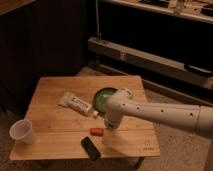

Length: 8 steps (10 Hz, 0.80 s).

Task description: Place the pepper in the ceramic bowl

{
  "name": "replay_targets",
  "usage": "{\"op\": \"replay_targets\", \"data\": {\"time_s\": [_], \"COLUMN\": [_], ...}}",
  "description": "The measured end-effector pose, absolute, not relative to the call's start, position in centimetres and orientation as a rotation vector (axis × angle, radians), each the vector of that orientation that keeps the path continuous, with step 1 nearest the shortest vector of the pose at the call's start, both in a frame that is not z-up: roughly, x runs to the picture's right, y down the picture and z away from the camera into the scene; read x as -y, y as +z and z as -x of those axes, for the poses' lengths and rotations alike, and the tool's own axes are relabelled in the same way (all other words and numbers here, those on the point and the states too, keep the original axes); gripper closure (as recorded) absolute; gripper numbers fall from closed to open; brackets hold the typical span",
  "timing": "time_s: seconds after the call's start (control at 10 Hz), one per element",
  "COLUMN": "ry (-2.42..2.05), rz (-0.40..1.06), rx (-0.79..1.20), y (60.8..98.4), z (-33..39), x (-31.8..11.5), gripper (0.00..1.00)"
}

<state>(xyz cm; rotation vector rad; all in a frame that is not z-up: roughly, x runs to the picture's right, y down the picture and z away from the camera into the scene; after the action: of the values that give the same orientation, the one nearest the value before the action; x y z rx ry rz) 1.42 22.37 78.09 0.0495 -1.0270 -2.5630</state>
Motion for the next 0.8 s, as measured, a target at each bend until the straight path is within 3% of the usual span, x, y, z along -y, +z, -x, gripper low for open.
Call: {"op": "replay_targets", "data": {"time_s": [0.3,0.8], "ry": [-2.563,-2.511], "rz": [-0.12,-0.388], "rx": [0.958,0.981], "y": [78.19,78.15], "z": [-1.69,-1.3], "x": [-22.46,-21.8], "gripper": [0.2,0.2]}}
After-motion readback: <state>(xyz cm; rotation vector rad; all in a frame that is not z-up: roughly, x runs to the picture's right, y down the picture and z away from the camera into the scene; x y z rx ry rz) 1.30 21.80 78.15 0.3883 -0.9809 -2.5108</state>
